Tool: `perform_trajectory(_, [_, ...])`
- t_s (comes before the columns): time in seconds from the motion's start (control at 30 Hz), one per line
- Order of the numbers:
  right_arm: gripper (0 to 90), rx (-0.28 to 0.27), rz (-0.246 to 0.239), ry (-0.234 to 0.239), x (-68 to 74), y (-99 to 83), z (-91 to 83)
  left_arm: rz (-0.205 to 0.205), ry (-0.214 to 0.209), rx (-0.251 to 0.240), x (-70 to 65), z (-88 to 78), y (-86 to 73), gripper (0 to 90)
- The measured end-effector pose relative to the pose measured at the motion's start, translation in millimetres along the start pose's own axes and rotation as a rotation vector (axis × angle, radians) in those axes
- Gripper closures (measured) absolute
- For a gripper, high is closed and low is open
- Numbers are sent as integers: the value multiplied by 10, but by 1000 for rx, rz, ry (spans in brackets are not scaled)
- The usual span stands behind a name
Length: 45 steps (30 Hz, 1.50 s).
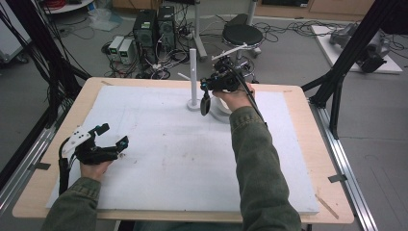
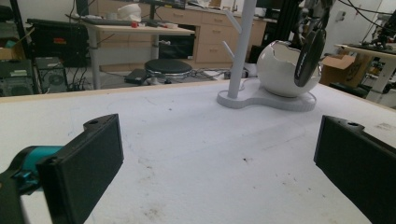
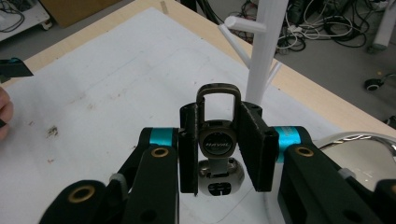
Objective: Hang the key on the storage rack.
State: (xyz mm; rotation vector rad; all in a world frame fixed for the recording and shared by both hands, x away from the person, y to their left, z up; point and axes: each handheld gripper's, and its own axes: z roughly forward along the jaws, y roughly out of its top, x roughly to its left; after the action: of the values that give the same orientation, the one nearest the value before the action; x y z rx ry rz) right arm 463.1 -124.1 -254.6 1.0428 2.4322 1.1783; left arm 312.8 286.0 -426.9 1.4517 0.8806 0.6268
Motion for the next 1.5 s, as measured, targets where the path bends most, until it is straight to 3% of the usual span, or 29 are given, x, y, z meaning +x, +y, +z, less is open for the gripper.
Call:
perform_trajectory(0.77, [700, 8, -32, -52, 77, 418, 100, 2, -2, 0, 0, -10, 5, 18])
perform_trajectory(1.5, [699, 55, -2, -93, 79, 434, 410, -2, 4, -4, 18, -18, 8, 18])
